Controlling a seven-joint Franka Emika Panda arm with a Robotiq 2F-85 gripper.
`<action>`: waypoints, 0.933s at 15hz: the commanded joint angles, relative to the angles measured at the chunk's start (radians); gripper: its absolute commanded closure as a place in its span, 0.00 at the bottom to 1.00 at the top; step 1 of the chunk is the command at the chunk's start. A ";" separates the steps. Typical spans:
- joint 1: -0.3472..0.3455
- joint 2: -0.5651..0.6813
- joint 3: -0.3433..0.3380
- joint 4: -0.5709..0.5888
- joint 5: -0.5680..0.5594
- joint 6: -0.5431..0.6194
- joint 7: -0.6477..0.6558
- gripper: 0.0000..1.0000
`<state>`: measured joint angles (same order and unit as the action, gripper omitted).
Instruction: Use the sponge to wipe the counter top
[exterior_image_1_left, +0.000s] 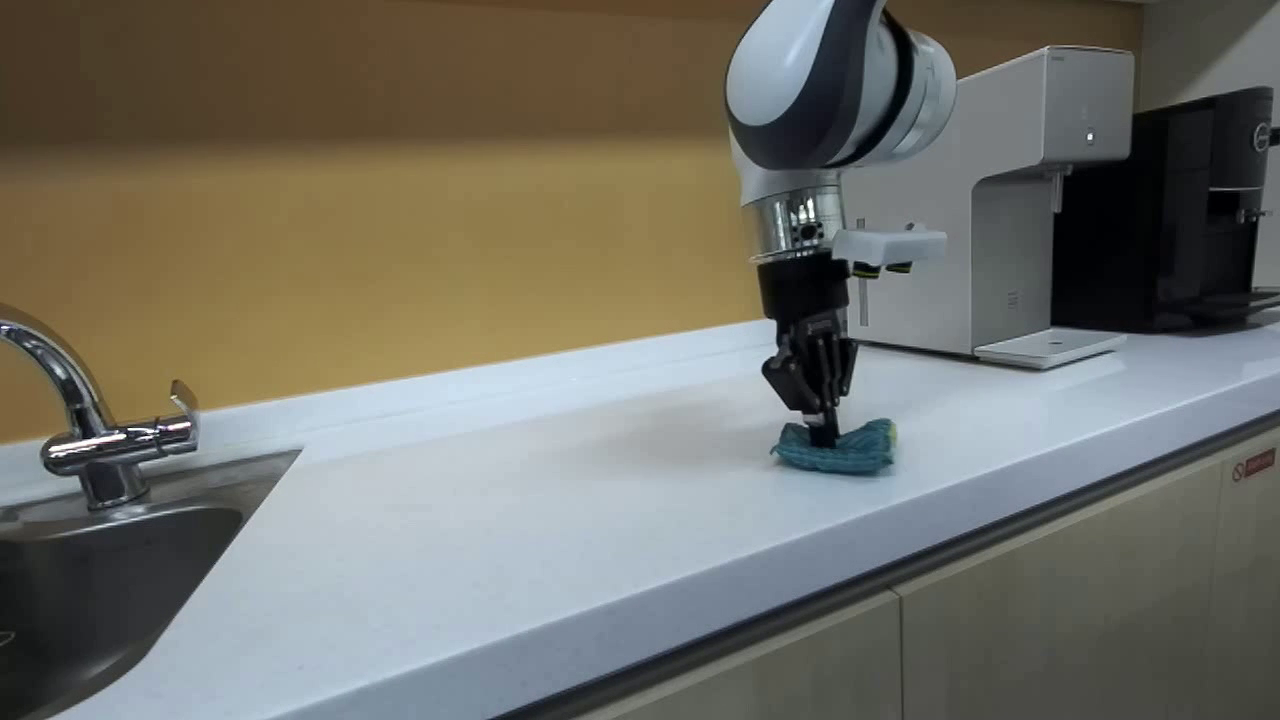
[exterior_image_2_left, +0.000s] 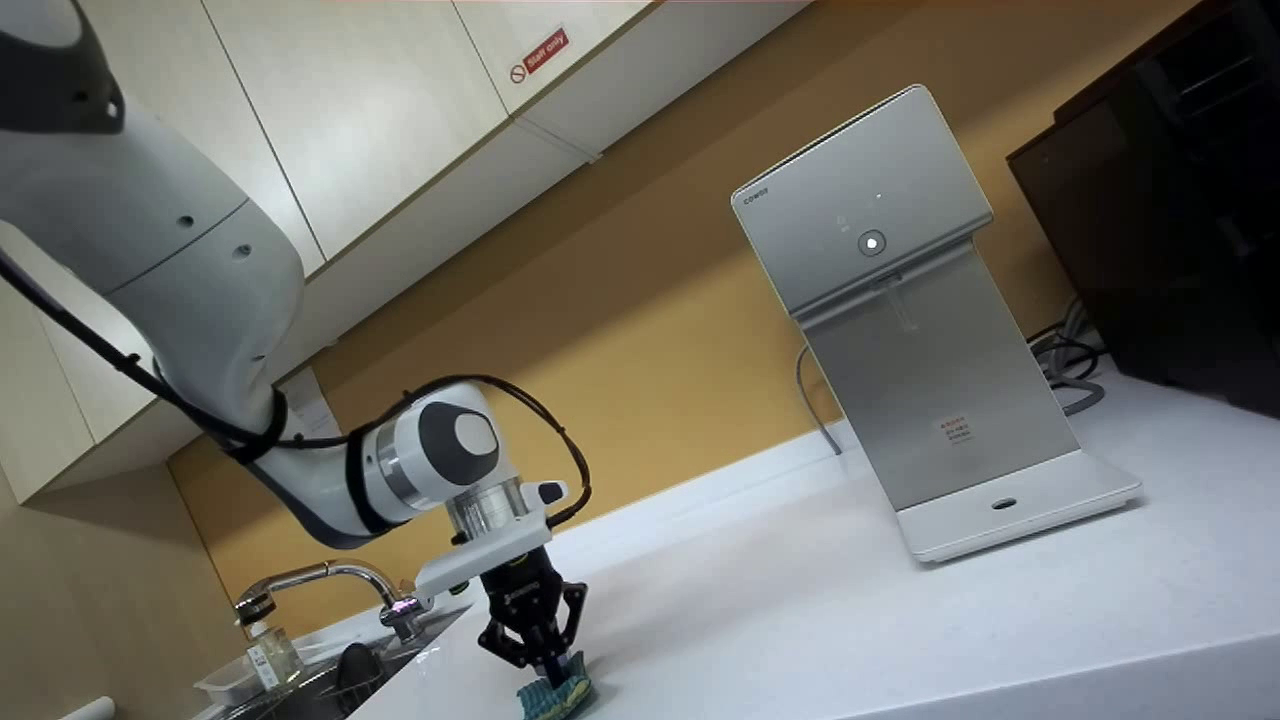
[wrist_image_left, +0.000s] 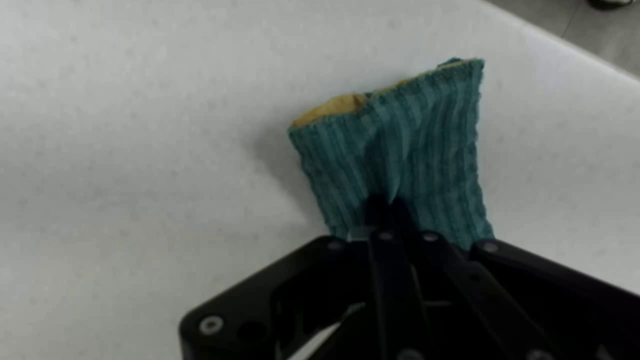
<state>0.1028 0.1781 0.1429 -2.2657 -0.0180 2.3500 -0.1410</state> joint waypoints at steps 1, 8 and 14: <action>-0.004 -0.111 0.004 -0.207 0.020 -0.011 -0.078 0.99; -0.006 -0.137 -0.028 -0.262 -0.026 0.016 -0.048 0.99; -0.002 0.012 -0.031 -0.078 -0.030 0.021 -0.020 0.99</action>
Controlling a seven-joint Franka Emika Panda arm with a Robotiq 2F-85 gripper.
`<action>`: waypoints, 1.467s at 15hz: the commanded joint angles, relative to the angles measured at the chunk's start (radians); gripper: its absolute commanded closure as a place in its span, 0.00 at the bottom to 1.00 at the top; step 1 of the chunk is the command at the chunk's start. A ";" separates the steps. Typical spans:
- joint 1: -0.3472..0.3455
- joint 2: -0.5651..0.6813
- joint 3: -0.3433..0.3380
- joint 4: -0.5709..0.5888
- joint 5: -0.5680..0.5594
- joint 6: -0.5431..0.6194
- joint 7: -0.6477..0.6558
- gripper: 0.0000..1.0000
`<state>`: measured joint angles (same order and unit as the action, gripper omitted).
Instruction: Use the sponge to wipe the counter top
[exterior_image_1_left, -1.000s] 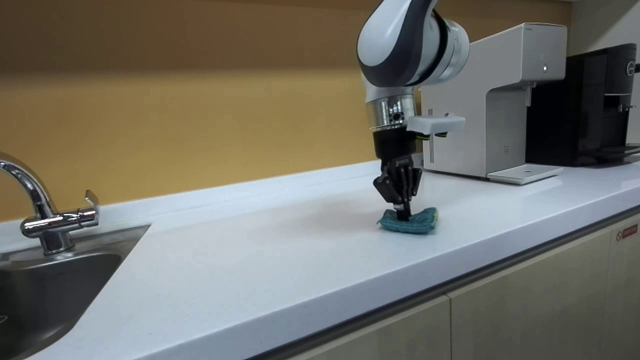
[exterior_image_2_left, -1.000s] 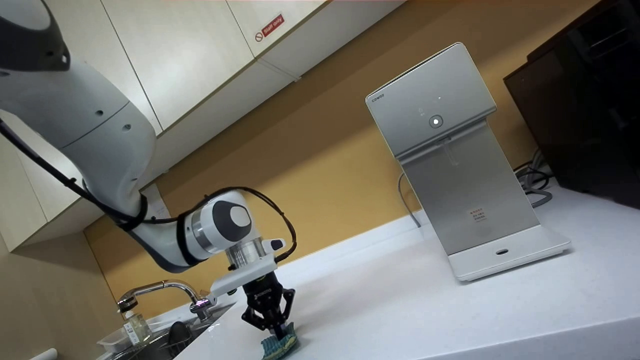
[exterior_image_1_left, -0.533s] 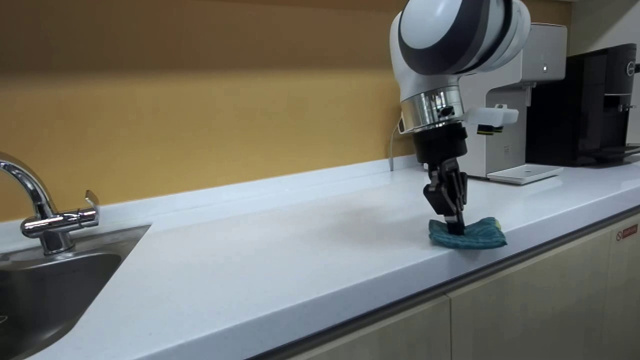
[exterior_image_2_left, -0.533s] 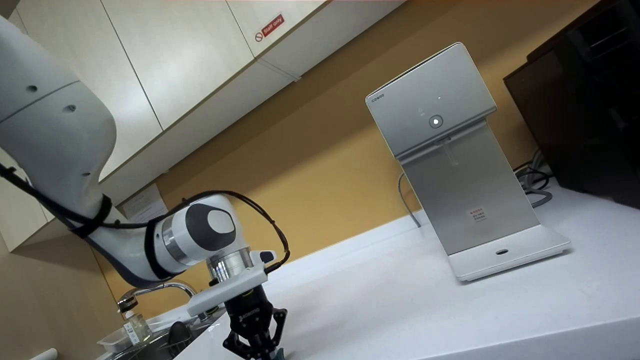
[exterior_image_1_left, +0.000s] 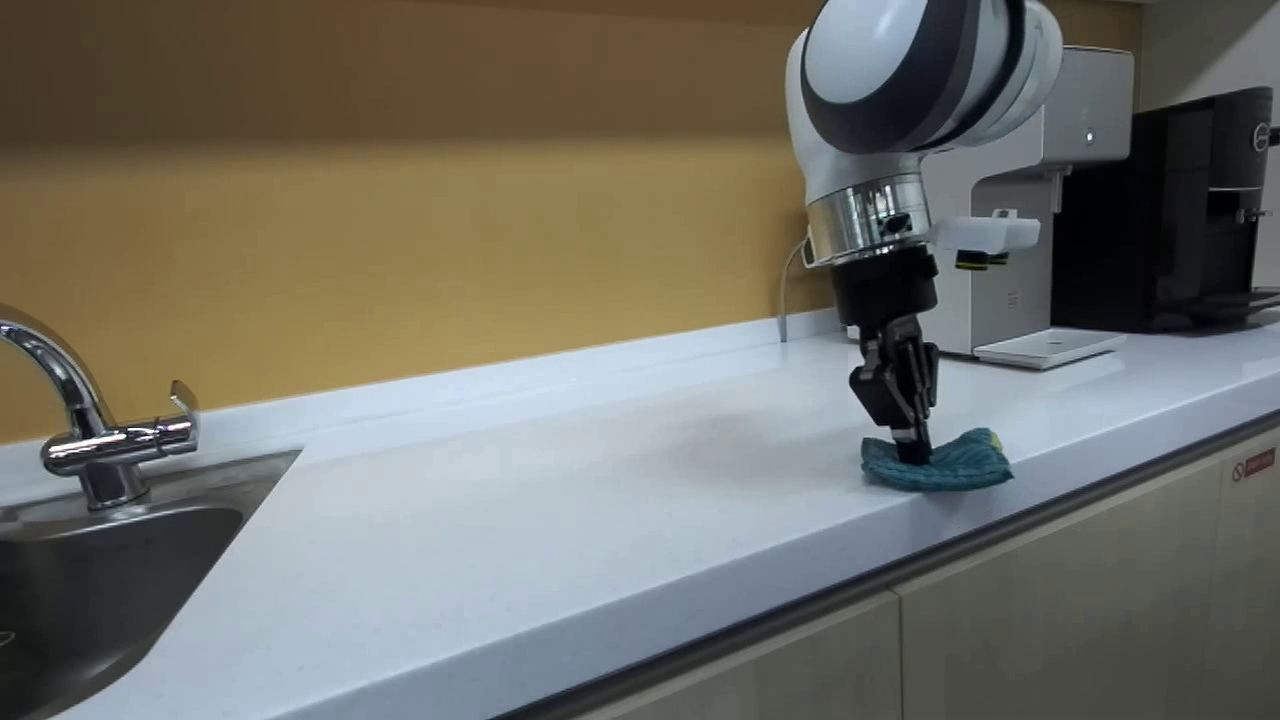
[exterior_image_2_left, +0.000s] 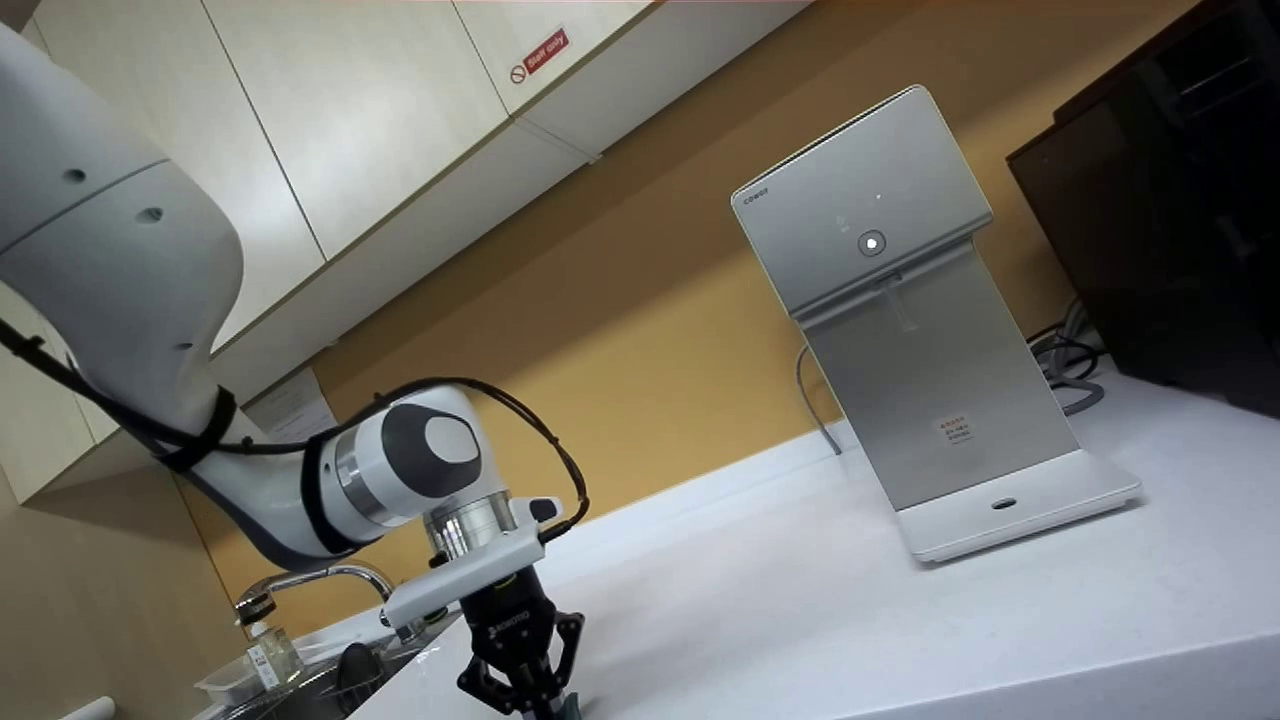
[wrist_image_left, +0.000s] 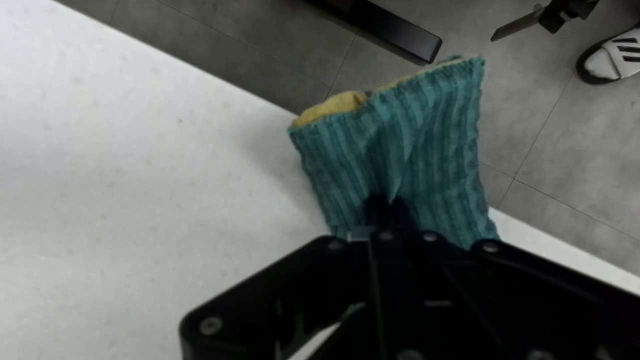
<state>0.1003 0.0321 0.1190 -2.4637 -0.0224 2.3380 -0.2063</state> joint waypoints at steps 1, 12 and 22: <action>0.003 0.189 -0.006 0.167 -0.022 0.030 0.051 0.99; -0.015 0.481 -0.058 0.646 -0.014 0.018 0.146 0.99; -0.070 0.199 -0.104 0.230 -0.051 0.022 0.122 0.99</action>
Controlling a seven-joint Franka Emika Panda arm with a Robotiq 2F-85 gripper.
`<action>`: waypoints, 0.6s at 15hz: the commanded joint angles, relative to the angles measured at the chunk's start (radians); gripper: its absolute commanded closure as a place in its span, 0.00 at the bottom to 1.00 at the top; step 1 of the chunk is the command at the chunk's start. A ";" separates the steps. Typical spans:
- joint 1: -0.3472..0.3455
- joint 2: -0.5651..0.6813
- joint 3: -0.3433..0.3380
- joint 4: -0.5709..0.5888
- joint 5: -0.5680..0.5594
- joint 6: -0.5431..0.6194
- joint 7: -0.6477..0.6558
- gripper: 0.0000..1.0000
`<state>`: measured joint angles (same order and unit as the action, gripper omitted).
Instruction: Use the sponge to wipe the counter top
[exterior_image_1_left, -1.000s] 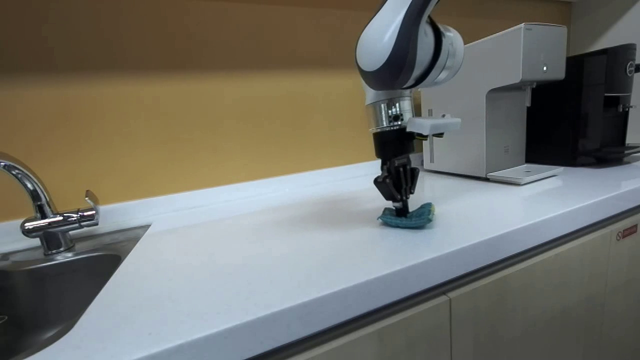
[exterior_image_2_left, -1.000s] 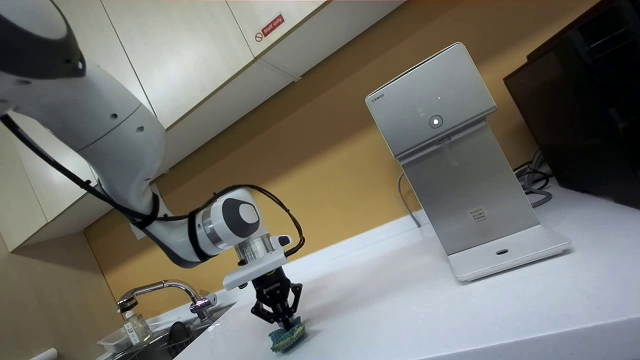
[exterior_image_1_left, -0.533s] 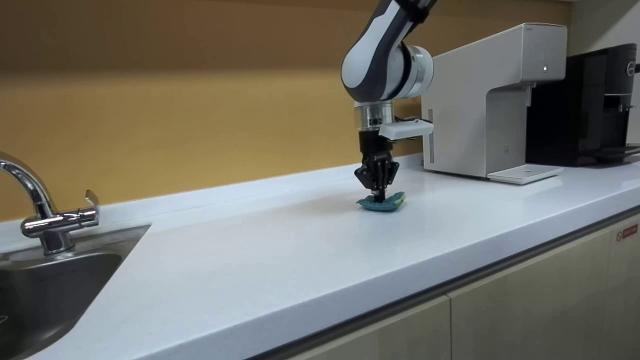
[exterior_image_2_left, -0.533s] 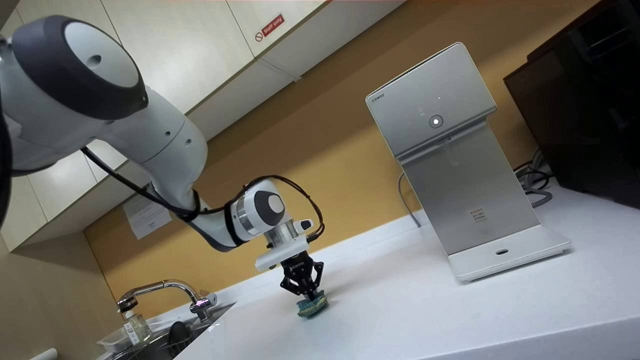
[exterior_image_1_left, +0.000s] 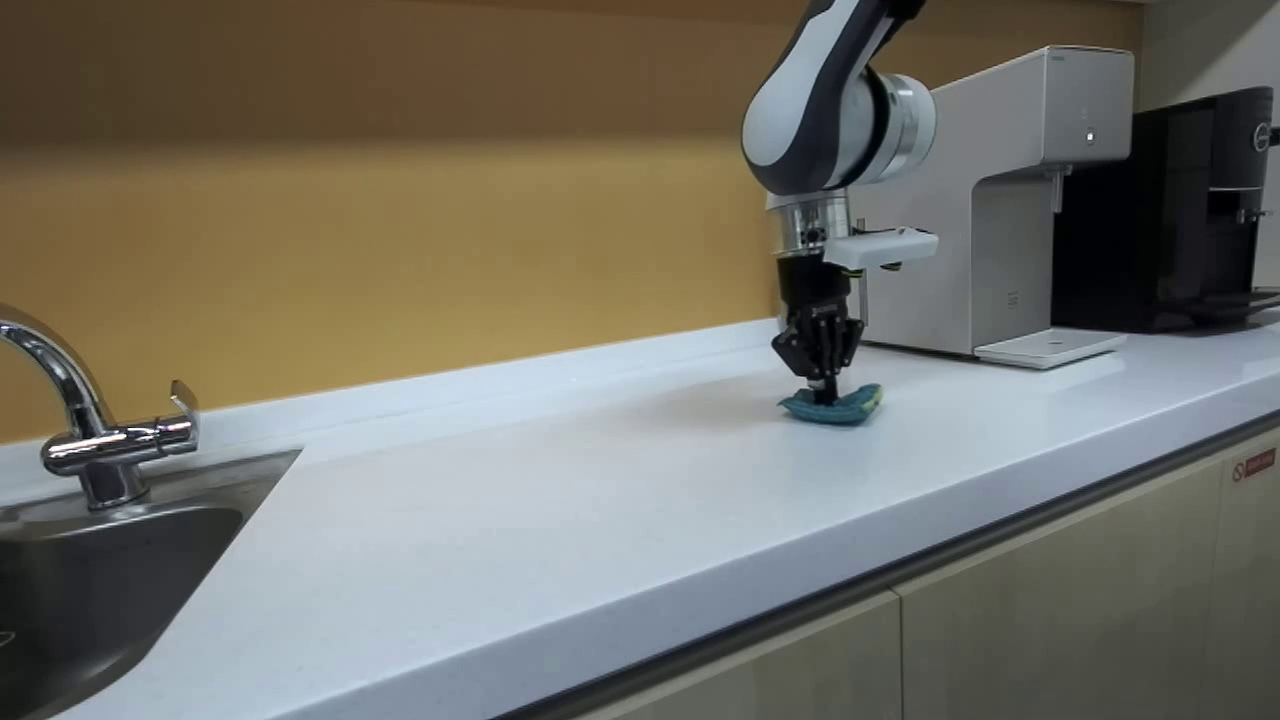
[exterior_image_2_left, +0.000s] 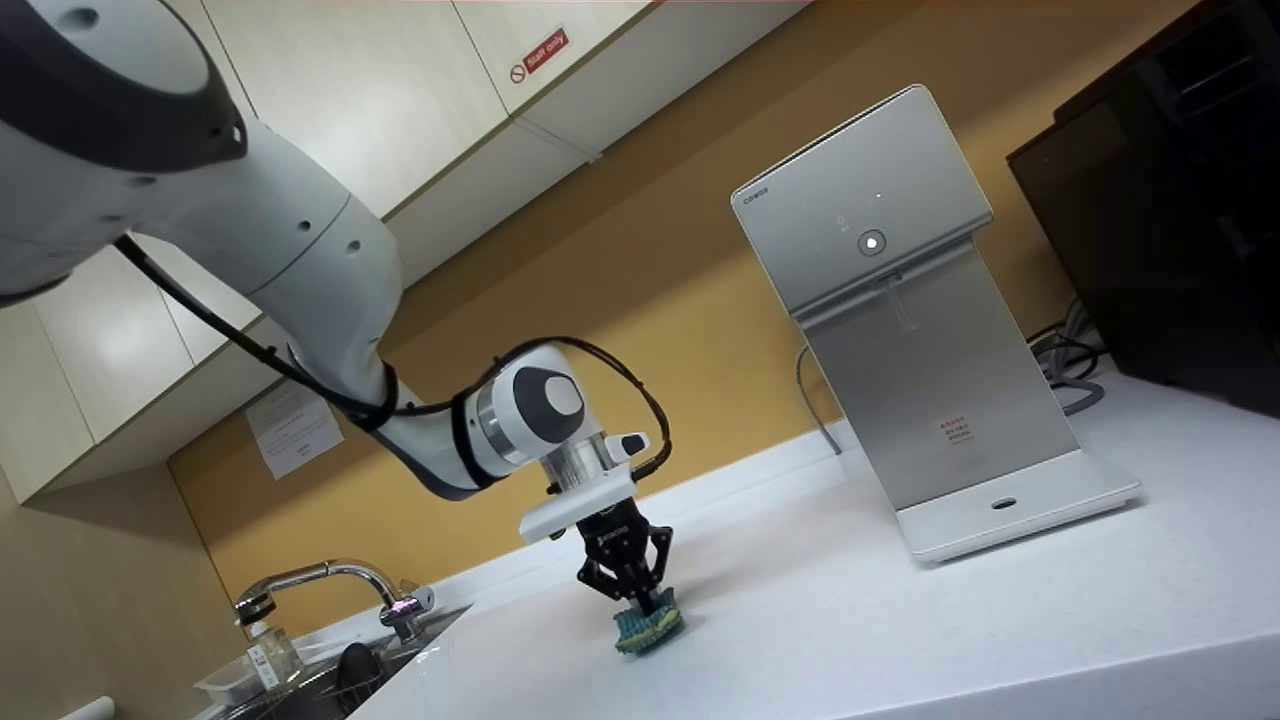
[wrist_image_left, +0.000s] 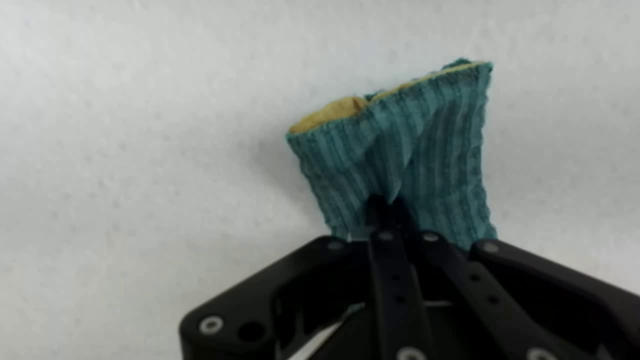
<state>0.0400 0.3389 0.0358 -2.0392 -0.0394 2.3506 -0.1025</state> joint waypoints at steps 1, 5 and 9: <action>-0.016 -0.143 -0.024 -0.248 -0.030 0.006 0.013 0.99; -0.032 -0.282 -0.042 -0.441 -0.059 -0.010 0.012 0.99; -0.044 -0.307 -0.047 -0.485 -0.058 0.016 0.014 0.99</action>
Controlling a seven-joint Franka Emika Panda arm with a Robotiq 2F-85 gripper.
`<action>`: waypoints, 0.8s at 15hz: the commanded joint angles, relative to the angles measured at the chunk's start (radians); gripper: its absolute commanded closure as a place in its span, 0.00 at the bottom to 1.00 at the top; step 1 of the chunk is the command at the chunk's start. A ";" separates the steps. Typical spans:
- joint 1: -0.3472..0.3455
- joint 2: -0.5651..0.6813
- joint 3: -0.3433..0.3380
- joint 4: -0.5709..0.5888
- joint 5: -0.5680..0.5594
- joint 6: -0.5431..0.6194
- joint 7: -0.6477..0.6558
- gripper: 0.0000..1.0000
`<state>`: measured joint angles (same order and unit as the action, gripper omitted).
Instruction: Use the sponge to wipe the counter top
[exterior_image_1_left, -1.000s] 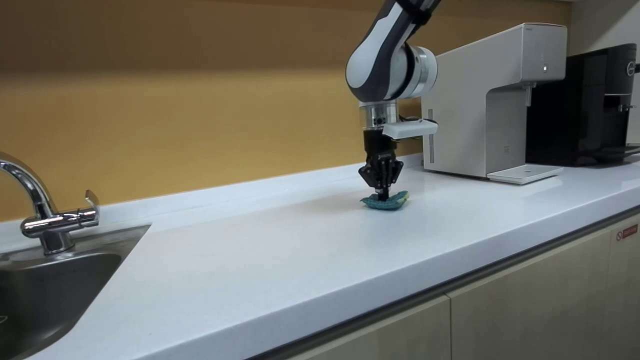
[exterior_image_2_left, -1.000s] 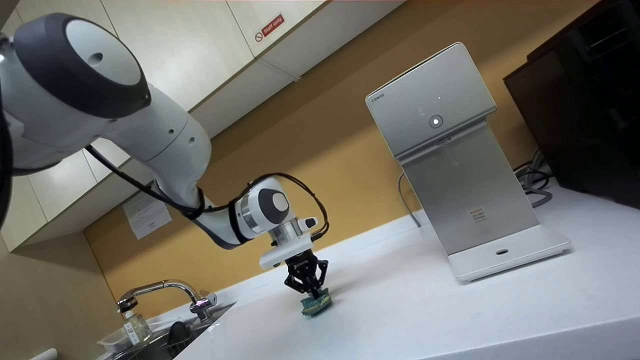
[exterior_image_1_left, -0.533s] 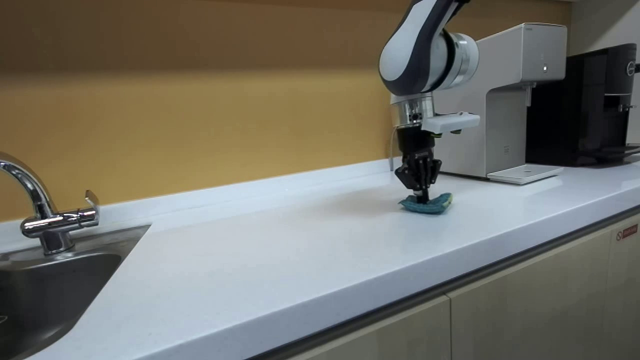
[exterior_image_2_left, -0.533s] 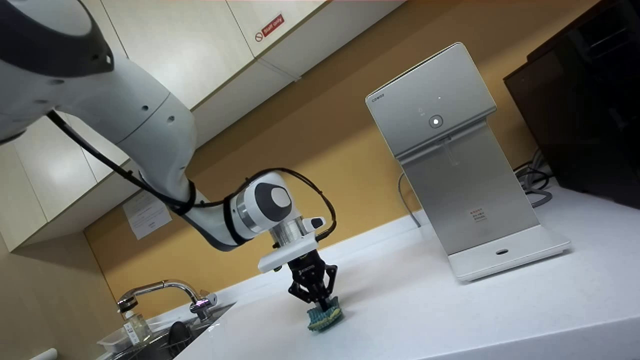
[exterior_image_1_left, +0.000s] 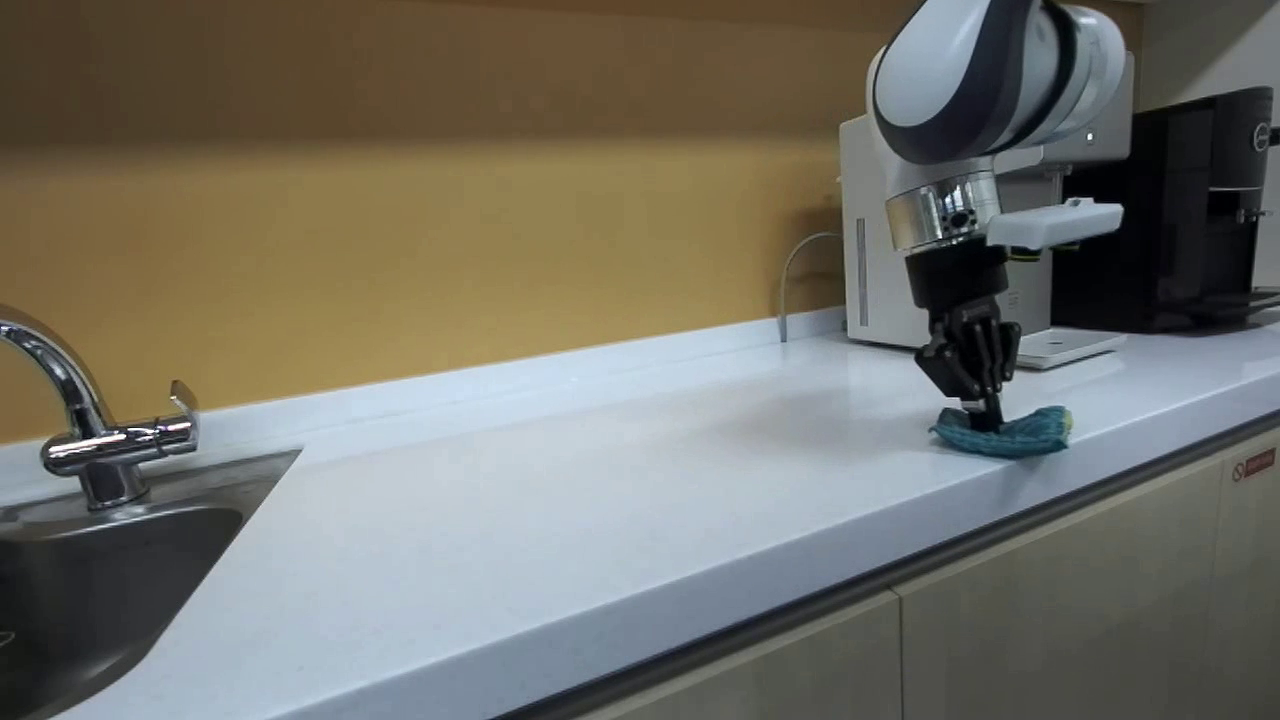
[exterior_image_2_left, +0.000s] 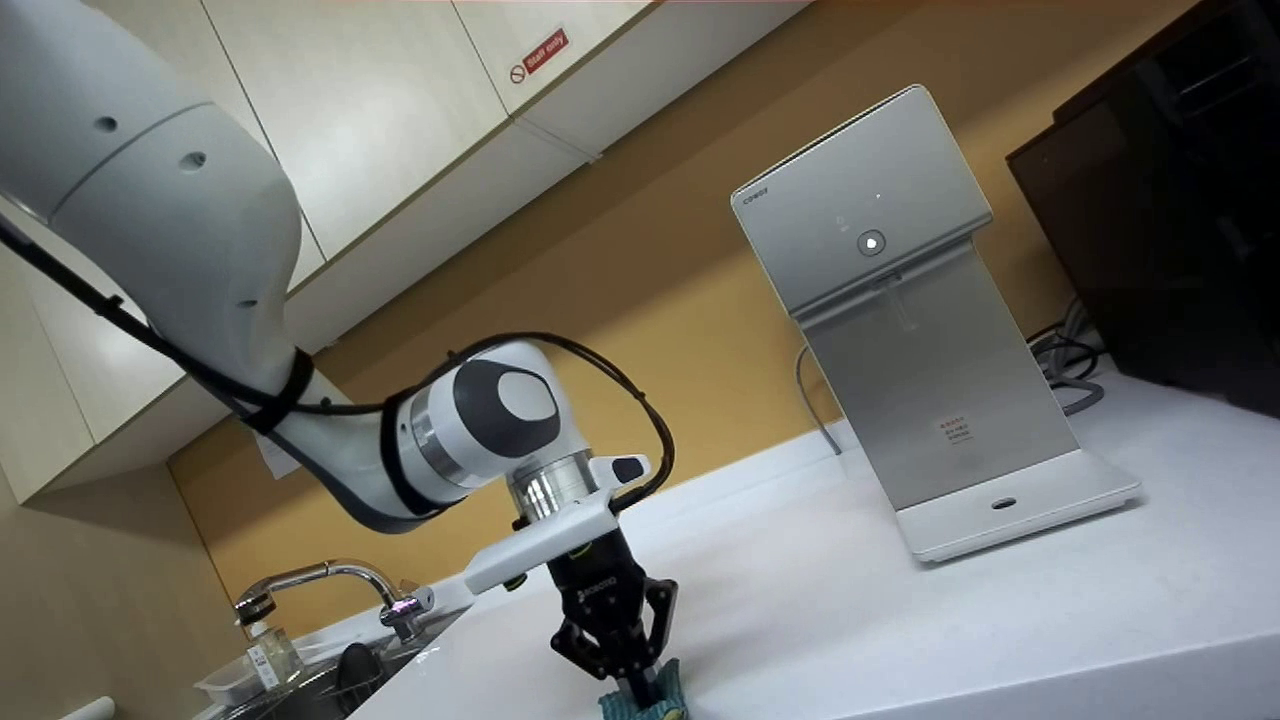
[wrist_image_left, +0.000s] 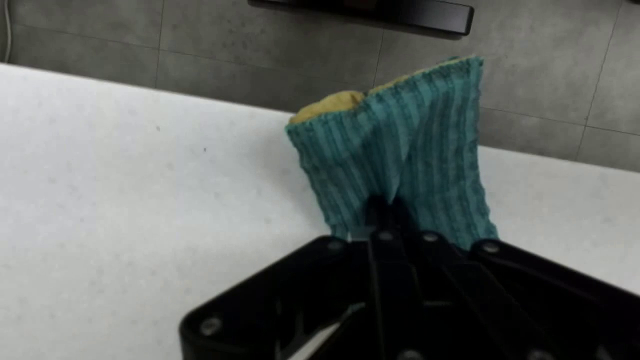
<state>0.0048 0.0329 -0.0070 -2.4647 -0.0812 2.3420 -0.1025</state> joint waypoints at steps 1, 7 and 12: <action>-0.008 0.013 -0.004 -0.046 -0.019 0.032 0.021 0.99; 0.019 0.195 0.030 0.193 0.028 0.051 0.028 0.99; 0.032 0.369 0.046 0.460 0.075 0.091 0.073 0.99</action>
<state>0.0313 0.2473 0.0360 -2.1820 -0.0344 2.4065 -0.0800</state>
